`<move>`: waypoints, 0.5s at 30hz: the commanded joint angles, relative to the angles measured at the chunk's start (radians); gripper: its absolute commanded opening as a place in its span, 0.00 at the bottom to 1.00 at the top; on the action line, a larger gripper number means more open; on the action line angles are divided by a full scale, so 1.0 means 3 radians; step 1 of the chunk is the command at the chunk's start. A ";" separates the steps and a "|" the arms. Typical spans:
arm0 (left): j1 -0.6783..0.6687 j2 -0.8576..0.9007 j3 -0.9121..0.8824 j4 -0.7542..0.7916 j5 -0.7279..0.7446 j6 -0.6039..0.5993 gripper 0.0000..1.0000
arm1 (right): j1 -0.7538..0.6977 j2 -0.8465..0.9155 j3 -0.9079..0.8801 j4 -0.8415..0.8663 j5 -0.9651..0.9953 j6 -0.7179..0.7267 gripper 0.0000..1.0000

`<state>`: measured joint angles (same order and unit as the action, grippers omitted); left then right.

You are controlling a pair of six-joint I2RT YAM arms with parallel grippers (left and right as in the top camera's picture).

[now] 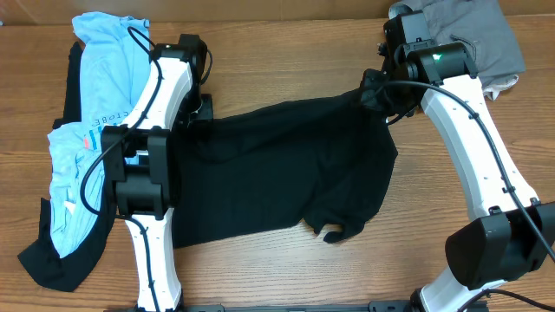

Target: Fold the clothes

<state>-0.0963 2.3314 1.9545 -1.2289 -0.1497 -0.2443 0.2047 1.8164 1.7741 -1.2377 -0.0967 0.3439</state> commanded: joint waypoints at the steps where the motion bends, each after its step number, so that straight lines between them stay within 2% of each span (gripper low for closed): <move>1: -0.0017 0.0039 -0.0008 0.0100 0.0160 -0.0071 0.31 | -0.0013 -0.0139 0.0024 0.0018 0.0034 0.0014 0.05; 11: -0.0036 0.0039 -0.0008 0.0270 0.0181 -0.0075 0.30 | -0.0013 -0.0139 0.0024 0.0022 0.0039 0.0000 0.05; 14: -0.0036 0.0039 -0.0008 0.0300 0.0179 -0.0100 0.04 | -0.0013 -0.0139 0.0024 0.0024 0.0060 -0.0010 0.05; 15: -0.0036 0.0039 -0.0008 0.0327 0.0178 -0.0111 0.04 | -0.0013 -0.0139 0.0024 0.0029 0.0061 -0.0009 0.05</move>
<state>-0.0982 2.3314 1.9545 -1.1427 -0.1040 -0.2638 0.2047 1.8164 1.7741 -1.2373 -0.0959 0.3435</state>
